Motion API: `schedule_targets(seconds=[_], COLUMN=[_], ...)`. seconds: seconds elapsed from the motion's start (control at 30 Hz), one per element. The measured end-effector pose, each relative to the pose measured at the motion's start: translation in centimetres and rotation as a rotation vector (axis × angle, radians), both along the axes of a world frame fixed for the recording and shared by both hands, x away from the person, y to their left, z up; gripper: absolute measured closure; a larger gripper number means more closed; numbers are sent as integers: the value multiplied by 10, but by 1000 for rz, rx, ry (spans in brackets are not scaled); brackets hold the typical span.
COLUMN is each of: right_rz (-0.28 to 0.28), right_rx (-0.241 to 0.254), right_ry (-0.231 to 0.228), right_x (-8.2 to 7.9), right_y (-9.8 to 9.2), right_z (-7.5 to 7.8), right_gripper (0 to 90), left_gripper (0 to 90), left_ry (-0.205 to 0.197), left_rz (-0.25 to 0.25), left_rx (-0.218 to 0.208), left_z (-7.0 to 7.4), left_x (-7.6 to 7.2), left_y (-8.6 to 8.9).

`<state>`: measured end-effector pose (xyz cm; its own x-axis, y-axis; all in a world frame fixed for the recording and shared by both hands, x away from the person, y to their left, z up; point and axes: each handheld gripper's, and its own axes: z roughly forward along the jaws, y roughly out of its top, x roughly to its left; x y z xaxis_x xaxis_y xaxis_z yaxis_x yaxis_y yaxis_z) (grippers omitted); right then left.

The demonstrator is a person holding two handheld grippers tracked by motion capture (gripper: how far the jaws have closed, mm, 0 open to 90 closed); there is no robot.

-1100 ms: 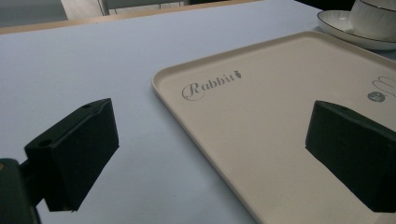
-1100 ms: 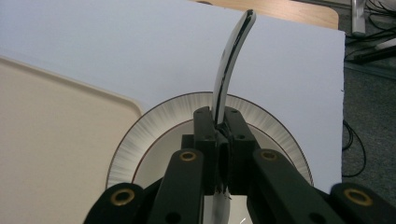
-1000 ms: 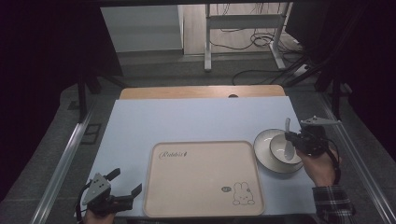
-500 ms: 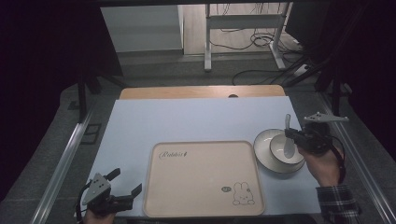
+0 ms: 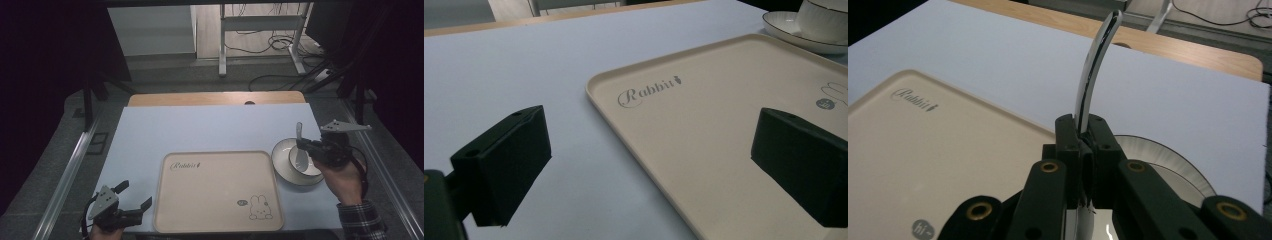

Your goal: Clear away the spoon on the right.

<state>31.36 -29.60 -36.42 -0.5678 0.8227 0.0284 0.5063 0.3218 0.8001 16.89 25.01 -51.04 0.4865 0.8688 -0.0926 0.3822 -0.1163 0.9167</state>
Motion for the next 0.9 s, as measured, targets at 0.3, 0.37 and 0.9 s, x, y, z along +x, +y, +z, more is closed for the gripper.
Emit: schedule_targets(seconds=[0.3, 0.37, 0.9], right_rz=[55, 64, 123], right_rx=[5, 4, 8], right_ry=[12, 15, 46], right_x=[-8, -10, -23], right_y=[14, 16, 37], right_z=[0, -1, -16], right_gripper=[864, 864, 864], left_gripper=[32, 32, 30], left_ry=[2, 3, -3], left_rz=[-15, -20, -17], left_rx=[-11, -10, -13], left_z=[0, 0, 0], left_x=[1, 1, 0], left_y=[0, 0, 1])
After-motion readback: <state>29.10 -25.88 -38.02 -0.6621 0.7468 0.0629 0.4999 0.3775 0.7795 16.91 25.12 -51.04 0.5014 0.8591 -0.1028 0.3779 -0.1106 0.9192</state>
